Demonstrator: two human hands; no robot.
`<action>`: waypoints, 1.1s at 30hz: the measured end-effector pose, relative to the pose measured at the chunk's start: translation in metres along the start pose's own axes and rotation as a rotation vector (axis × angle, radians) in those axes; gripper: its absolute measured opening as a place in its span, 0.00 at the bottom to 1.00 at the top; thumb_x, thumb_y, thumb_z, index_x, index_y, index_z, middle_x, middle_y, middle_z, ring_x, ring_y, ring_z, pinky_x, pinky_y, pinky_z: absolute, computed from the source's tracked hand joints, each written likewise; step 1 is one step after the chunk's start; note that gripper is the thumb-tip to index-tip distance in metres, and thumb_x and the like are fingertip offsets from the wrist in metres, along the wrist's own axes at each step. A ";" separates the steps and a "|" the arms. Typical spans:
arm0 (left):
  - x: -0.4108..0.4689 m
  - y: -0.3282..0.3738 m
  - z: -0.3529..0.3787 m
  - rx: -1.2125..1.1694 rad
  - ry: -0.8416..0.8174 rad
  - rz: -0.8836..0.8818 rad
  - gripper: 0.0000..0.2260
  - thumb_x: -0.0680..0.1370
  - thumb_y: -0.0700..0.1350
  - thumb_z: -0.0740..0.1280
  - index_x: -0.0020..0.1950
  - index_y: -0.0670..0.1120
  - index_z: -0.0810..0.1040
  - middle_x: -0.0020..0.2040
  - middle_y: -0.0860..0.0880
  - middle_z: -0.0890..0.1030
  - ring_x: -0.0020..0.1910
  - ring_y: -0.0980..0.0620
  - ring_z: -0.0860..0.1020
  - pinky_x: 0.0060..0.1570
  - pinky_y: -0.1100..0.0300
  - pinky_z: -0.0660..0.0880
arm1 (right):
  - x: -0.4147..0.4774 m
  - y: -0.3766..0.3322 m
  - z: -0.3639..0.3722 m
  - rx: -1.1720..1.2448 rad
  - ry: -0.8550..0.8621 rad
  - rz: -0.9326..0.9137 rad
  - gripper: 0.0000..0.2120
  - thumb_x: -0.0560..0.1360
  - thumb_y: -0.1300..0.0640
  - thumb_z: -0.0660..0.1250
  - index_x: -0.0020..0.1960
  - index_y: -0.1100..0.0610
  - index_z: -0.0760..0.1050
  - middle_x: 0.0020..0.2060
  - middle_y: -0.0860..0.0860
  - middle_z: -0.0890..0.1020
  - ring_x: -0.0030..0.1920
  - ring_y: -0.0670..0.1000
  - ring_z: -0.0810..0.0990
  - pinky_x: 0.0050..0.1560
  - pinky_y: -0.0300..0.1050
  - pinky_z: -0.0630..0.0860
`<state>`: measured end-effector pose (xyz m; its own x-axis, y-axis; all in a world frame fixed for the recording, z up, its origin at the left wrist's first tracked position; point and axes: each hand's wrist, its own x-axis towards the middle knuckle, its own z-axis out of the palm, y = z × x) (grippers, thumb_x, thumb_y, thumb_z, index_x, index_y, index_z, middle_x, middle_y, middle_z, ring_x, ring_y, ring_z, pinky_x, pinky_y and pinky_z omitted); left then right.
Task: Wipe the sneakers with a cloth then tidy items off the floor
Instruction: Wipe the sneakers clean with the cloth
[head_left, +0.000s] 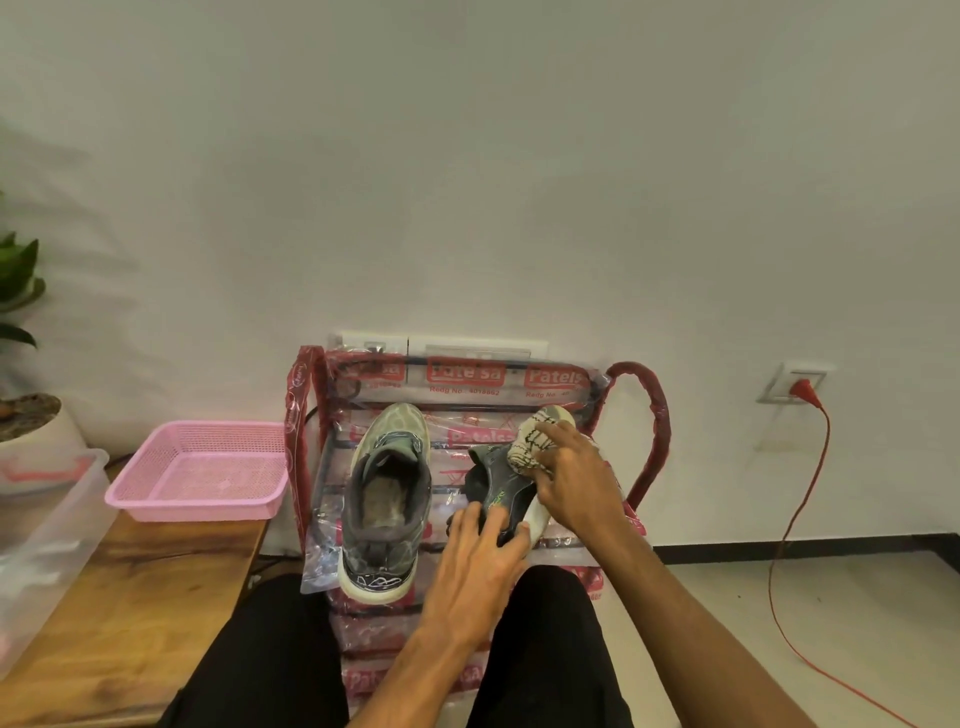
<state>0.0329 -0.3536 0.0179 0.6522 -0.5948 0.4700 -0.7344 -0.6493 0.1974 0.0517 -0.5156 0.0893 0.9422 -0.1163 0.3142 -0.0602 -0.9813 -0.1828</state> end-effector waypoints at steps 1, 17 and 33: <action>0.000 0.000 0.000 0.004 -0.002 -0.002 0.25 0.63 0.48 0.82 0.56 0.49 0.77 0.53 0.48 0.72 0.54 0.43 0.76 0.50 0.49 0.80 | 0.001 -0.002 0.000 -0.016 -0.003 0.007 0.13 0.77 0.54 0.67 0.60 0.56 0.81 0.72 0.48 0.70 0.73 0.51 0.64 0.72 0.49 0.62; 0.000 0.005 0.001 0.034 0.012 0.021 0.24 0.64 0.44 0.81 0.57 0.49 0.77 0.53 0.47 0.74 0.53 0.42 0.76 0.52 0.48 0.78 | 0.000 -0.009 0.012 -0.035 -0.024 0.072 0.15 0.77 0.50 0.66 0.63 0.50 0.79 0.77 0.47 0.60 0.77 0.51 0.55 0.76 0.54 0.52; 0.000 0.000 0.001 -0.007 0.038 0.009 0.24 0.63 0.47 0.81 0.55 0.49 0.78 0.54 0.48 0.73 0.54 0.43 0.77 0.49 0.49 0.80 | -0.021 0.010 0.012 0.139 0.036 0.008 0.14 0.77 0.52 0.68 0.61 0.51 0.80 0.71 0.46 0.71 0.75 0.50 0.61 0.74 0.56 0.60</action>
<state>0.0332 -0.3542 0.0177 0.6378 -0.5824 0.5040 -0.7418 -0.6405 0.1987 0.0350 -0.5211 0.0694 0.9294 -0.1318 0.3447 -0.0191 -0.9500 -0.3116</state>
